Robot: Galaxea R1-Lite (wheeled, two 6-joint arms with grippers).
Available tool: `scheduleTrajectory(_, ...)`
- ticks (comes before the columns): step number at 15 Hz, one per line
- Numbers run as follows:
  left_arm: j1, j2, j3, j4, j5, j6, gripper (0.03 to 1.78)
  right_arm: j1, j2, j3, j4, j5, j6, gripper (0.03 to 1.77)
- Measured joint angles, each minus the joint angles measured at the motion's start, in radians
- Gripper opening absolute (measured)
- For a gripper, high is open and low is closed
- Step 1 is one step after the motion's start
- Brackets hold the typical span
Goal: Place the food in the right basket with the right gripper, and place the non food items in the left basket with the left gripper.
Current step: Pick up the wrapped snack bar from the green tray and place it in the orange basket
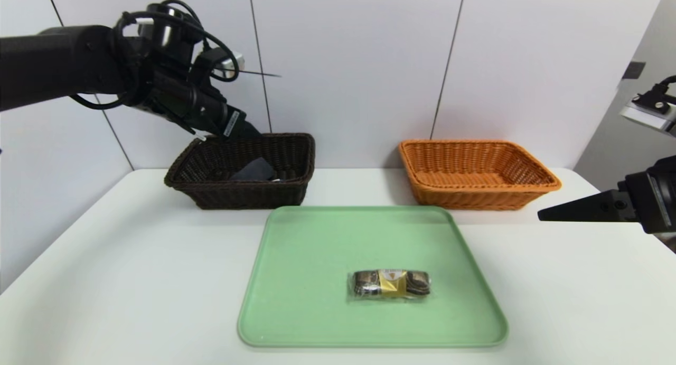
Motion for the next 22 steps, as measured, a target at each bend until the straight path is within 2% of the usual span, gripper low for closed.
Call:
scheduleTrajectory(2,-0.017,-0.077,0.026,0.058,-0.003,-0.084,1.57,0.033,0.012,-0.024,0.003,0.003,-0.034,1.7)
scheduleTrajectory(4,-0.05,-0.166,0.094,0.101,-0.005,-0.112,1.61,0.074,0.034,-0.054,0.006,0.003,-0.057,1.7)
scheduleTrajectory(10,-0.182,-0.438,0.419,0.172,-0.004,-0.11,1.66,0.209,0.116,-0.133,0.012,0.0,-0.142,1.7)
scheduleTrajectory(16,-0.276,-0.655,0.7,0.175,-0.032,-0.109,1.67,0.348,0.215,-0.195,0.039,-0.014,-0.274,1.7)
scheduleTrajectory(18,-0.301,-0.704,0.734,0.177,-0.071,-0.106,1.68,0.371,0.25,-0.199,0.057,-0.016,-0.341,1.7)
scheduleTrajectory(21,-0.326,-0.739,0.746,0.176,-0.08,-0.09,1.69,0.383,0.317,-0.216,0.1,-0.017,-0.494,1.7)
scheduleTrajectory(22,-0.328,-0.742,0.746,0.172,-0.08,-0.089,1.69,0.387,0.343,-0.232,0.104,-0.017,-0.52,1.7)
